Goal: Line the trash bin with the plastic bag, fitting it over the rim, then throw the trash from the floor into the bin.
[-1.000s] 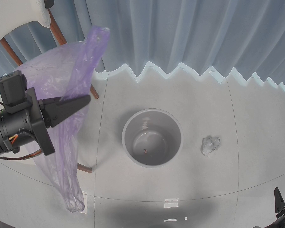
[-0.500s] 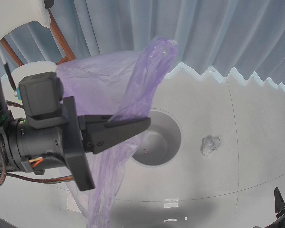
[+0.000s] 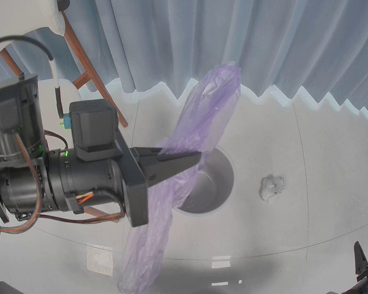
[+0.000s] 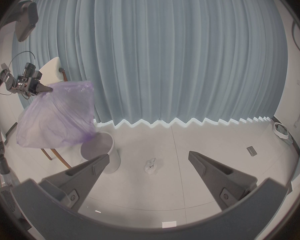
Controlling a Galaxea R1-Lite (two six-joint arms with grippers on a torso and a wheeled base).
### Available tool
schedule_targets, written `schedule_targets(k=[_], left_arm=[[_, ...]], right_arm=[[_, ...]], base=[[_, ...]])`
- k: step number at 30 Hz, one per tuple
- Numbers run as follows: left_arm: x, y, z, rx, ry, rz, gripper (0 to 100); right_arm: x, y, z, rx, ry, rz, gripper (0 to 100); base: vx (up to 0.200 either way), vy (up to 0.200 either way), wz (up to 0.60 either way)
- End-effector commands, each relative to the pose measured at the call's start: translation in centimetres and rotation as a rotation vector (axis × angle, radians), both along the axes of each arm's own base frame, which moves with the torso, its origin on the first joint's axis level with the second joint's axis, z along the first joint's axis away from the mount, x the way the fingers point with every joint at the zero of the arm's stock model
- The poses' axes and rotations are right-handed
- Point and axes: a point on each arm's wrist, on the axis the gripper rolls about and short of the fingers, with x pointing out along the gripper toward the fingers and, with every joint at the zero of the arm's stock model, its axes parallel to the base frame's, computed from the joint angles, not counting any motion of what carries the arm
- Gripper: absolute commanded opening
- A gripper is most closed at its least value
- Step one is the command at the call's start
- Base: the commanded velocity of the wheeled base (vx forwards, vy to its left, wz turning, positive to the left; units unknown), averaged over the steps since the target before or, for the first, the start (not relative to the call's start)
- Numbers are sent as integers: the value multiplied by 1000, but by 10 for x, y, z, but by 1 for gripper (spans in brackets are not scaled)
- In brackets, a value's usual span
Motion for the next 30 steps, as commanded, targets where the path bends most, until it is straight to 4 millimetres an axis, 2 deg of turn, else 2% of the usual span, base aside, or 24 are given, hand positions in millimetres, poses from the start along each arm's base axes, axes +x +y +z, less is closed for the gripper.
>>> schedule_targets(k=[1, 5, 8, 17, 22, 26, 30], left_arm=[[30, 9, -19, 67, -34, 98, 0], [55, 28, -44, 157, -99, 190, 0], [65, 38, -55, 210, -135, 238, 0], [72, 54, -57, 237, -148, 307, 0], [72, 55, -51, 238, -172, 380, 0], [56, 56, -35, 238, -222, 533, 0], [42, 53, -35, 251, -221, 597, 0]], right_arm=[[0, 0, -5, -1, 1, 1, 100], [0, 0, -5, -2, 1, 0, 100], [0, 0, -5, -1, 1, 1, 100], [0, 0, -5, -1, 1, 1, 100], [0, 0, -5, -1, 1, 1, 100], [0, 0, -5, -1, 1, 1, 100], [0, 0, -5, 1, 1, 1, 100]], base=[[0, 0, 0], [0, 0, 0], [0, 0, 0], [0, 0, 0], [0, 0, 0], [0, 0, 0], [0, 0, 0]])
